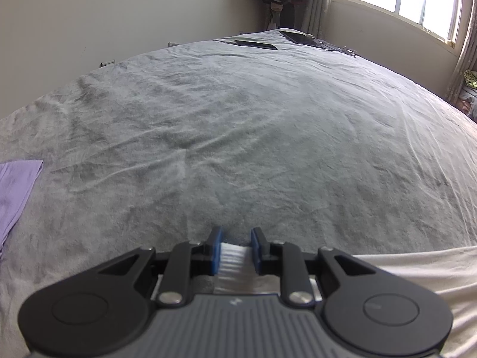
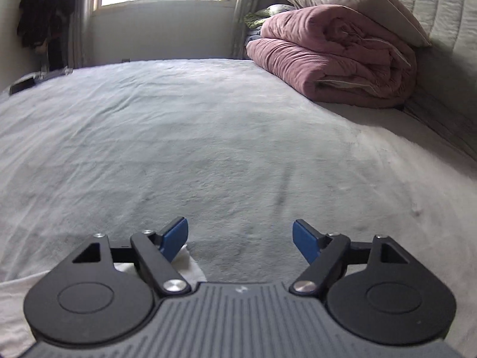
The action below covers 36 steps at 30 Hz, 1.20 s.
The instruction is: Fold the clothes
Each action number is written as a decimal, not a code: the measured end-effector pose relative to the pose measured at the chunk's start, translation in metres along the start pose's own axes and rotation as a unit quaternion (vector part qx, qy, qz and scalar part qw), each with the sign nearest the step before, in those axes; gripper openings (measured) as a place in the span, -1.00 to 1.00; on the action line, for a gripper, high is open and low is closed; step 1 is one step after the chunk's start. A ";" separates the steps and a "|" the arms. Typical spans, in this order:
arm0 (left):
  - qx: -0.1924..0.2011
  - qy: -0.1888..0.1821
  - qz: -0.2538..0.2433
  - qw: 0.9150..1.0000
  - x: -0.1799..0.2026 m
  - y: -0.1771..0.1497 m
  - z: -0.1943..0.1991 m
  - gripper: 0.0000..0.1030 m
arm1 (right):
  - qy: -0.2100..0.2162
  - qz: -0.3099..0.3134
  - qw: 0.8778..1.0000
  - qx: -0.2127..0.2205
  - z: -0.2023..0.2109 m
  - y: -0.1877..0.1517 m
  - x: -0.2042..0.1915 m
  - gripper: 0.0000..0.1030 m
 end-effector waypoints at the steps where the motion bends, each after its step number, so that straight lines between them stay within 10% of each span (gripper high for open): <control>1: 0.000 0.000 0.001 1.000 0.000 0.000 0.000 -0.58 | 0.014 -0.006 1.000 -0.002 0.005 -0.001 0.001 0.16; 4: 0.000 0.003 0.001 1.000 0.001 0.000 0.000 -0.58 | 0.074 -0.008 0.997 -0.014 0.019 -0.008 -0.009 -0.82; 5: 0.001 0.004 -0.002 1.000 0.001 0.000 -0.001 -0.58 | 0.097 -0.004 0.995 -0.020 0.022 -0.011 -0.017 -0.86; 8: 0.001 0.006 -0.004 1.000 0.002 -0.001 -0.001 -0.58 | 0.128 0.061 0.989 -0.049 0.026 -0.028 -0.044 -0.86; 13: 0.000 0.005 -0.005 1.000 0.001 -0.001 -0.002 -0.58 | 0.037 0.183 0.982 -0.041 0.024 -0.045 -0.027 -0.89; 19: -0.001 0.003 0.004 1.000 0.000 -0.001 -0.002 -0.58 | -0.004 0.177 0.983 -0.052 0.026 -0.040 0.003 -0.86; 23: -0.002 0.003 0.009 1.000 0.000 -0.001 -0.002 -0.57 | 0.085 0.137 0.987 -0.017 0.052 -0.029 -0.041 -0.86; 30: -0.004 -0.002 0.030 1.000 -0.005 0.000 -0.002 -0.57 | 0.072 0.244 0.967 -0.032 0.049 -0.066 -0.069 -0.84; 34: -0.012 -0.016 0.082 0.996 -0.016 0.003 -0.002 -0.56 | 0.028 0.153 0.986 -0.065 0.053 -0.048 -0.045 -0.53; 36: -0.014 -0.018 0.084 0.996 -0.014 0.002 -0.002 -0.55 | 0.077 0.118 0.989 -0.049 0.073 -0.038 -0.065 -0.52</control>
Point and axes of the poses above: each gripper's, at about its wrist camera, not at the fingertips, and z roughly against the way its jaws point, x to its right, y to its top, the point moved 9 cm from there along -z, roughly the way its jaws point, and after that the axes turned 9 degrees about x, right-handed, at the moved point
